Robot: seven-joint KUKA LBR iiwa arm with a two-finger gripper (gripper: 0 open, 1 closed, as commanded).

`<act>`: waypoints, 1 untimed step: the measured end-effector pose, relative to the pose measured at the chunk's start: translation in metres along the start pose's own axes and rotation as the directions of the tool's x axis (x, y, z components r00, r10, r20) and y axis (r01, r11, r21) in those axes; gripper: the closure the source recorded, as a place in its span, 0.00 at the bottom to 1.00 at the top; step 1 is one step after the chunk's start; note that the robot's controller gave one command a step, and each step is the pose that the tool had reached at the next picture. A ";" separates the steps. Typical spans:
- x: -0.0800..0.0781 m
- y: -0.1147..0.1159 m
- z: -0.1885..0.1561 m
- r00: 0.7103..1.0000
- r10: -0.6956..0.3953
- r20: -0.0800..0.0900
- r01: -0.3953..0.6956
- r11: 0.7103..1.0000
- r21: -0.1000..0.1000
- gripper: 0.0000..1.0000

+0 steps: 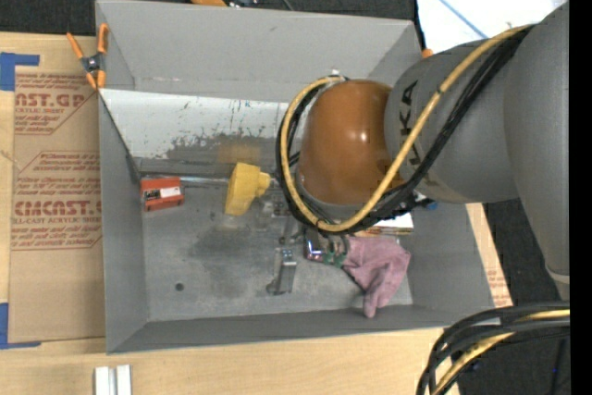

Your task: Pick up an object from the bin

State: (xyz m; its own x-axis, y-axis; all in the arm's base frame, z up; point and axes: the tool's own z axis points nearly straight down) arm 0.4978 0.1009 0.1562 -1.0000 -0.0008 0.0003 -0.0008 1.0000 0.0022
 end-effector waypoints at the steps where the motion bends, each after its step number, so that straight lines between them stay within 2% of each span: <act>1: 0.000 0.000 0.000 1.000 0.000 0.000 0.000 1.000 0.000 0.00</act>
Offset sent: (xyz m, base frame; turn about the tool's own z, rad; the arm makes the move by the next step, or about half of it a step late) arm 0.0127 -0.0163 0.0583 -0.0258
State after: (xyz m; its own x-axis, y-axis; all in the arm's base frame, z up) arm 0.4978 0.1009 0.1562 -1.0000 -0.0007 0.0003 -0.0007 1.0000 0.0022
